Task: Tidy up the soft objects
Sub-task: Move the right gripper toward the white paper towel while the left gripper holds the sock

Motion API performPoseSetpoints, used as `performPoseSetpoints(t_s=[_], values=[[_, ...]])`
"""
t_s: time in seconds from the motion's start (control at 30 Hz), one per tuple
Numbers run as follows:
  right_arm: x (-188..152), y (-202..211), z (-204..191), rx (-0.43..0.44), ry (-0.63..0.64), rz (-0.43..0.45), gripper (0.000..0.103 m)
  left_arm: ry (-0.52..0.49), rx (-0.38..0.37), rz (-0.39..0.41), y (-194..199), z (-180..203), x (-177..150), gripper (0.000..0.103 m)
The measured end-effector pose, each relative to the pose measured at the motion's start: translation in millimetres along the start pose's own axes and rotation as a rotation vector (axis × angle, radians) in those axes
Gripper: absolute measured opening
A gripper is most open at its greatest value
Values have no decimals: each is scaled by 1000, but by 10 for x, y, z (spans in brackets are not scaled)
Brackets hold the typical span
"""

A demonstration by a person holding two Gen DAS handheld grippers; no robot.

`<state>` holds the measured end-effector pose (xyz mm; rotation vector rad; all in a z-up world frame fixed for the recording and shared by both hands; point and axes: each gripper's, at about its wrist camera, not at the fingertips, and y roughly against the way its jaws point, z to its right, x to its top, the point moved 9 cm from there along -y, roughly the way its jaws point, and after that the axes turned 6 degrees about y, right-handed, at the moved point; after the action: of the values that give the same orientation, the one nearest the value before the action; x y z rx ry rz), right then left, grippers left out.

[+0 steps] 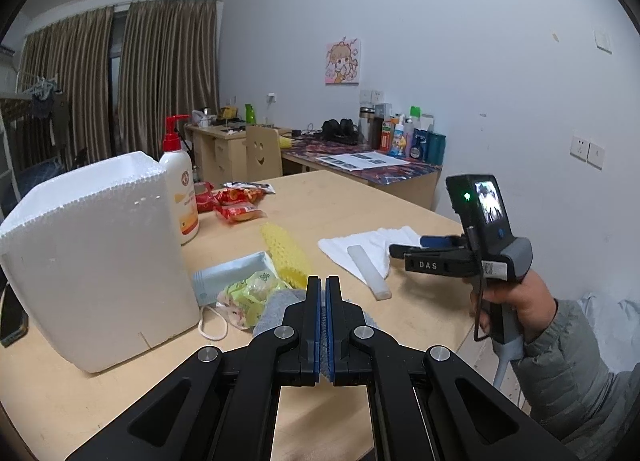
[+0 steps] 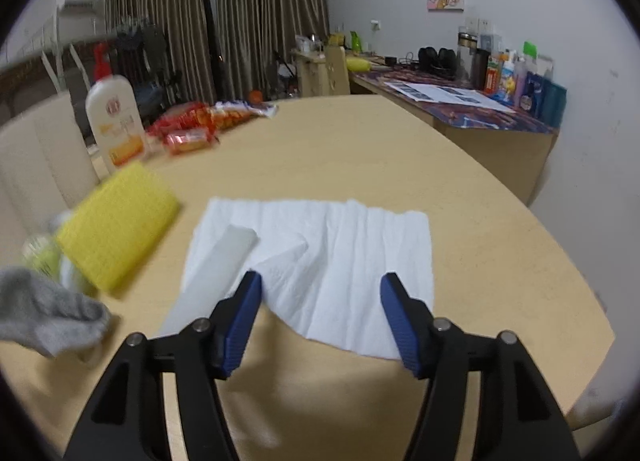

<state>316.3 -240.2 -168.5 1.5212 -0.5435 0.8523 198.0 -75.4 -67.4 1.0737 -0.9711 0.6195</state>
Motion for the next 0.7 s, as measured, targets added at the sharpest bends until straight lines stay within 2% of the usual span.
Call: performPoseSetpoints(t_s=[0.1, 0.27, 0.53, 0.7], values=[[9, -66, -4, -37, 37, -40, 66, 7, -3, 3, -9, -31, 1, 2], [-46, -211, -43, -2, 52, -122, 67, 21, -2, 5, 14, -71, -12, 2], [-30, -257, -85, 11, 88, -178, 66, 35, -4, 13, 76, -102, -49, 2], [-43, -245, -89, 12, 97, -162, 66, 40, 3, 17, 141, -149, -70, 2]])
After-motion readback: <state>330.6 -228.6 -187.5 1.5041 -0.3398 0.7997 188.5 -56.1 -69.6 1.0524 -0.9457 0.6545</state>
